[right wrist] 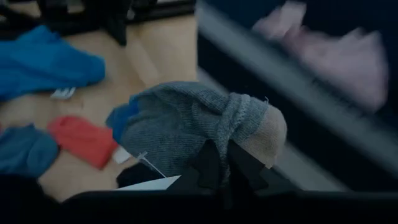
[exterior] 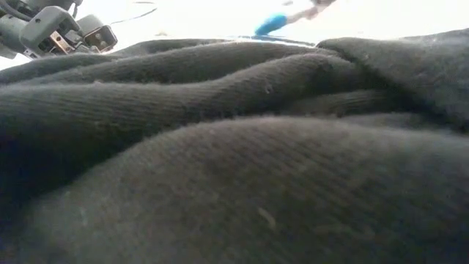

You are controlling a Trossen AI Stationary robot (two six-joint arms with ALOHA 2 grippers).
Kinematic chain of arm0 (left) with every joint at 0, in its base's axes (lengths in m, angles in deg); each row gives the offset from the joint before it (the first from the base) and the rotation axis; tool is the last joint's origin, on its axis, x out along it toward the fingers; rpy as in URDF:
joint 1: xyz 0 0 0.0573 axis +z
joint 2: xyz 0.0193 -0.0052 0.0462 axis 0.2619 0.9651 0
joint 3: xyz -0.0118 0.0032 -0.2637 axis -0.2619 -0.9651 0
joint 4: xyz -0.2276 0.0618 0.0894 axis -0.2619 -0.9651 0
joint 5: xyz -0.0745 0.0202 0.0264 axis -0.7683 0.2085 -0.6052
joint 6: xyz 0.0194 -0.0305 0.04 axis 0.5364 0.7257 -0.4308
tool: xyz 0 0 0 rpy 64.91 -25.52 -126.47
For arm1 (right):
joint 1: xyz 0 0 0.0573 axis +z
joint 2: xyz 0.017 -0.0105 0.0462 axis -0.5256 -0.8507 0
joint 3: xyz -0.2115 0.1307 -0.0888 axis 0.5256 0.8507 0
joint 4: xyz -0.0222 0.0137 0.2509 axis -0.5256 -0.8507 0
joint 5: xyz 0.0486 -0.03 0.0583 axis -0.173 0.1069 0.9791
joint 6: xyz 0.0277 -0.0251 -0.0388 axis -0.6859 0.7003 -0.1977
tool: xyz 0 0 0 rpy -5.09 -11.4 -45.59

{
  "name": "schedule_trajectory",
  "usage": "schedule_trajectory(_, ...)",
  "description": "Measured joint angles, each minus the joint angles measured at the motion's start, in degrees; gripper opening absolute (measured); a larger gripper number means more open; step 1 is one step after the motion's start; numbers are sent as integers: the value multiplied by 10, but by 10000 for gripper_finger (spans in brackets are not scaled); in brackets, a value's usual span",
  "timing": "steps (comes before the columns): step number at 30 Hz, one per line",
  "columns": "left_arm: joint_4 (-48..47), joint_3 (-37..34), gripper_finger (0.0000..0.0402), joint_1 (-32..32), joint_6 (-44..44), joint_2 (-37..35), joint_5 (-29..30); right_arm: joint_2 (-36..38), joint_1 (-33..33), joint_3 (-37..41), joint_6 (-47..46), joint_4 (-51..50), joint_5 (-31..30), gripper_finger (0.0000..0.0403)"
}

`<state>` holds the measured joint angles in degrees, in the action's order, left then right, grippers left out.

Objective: Sort clothes
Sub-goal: Put the gray sock in the blue laundry bin organizer

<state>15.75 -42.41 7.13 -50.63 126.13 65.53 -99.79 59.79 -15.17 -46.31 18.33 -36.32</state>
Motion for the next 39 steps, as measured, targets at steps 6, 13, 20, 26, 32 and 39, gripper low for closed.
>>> schedule_trajectory(6, 0, 0, 1, 0, -5, 0, 0, -1, -34, -108, 87, -41, -35, 7)
schedule_trajectory(13, 0, 0, 1, 0, -5, 0, 0, 1, -115, -201, 136, -104, -73, 7)
schedule_trajectory(20, 0, 0, 1, 0, -6, 0, 0, 32, -249, -216, 156, -128, 11, 7)
schedule_trajectory(26, 0, 0, 1, 0, -9, 0, 0, 55, -340, -216, 186, -130, 76, 8)
schedule_trajectory(32, 0, 0, 1, 0, -9, 0, 0, 55, -410, -216, 222, -129, 123, 8)
schedule_trajectory(39, 0, 0, 1, 0, -13, 0, 0, 53, -482, -181, 242, -114, 190, 9)
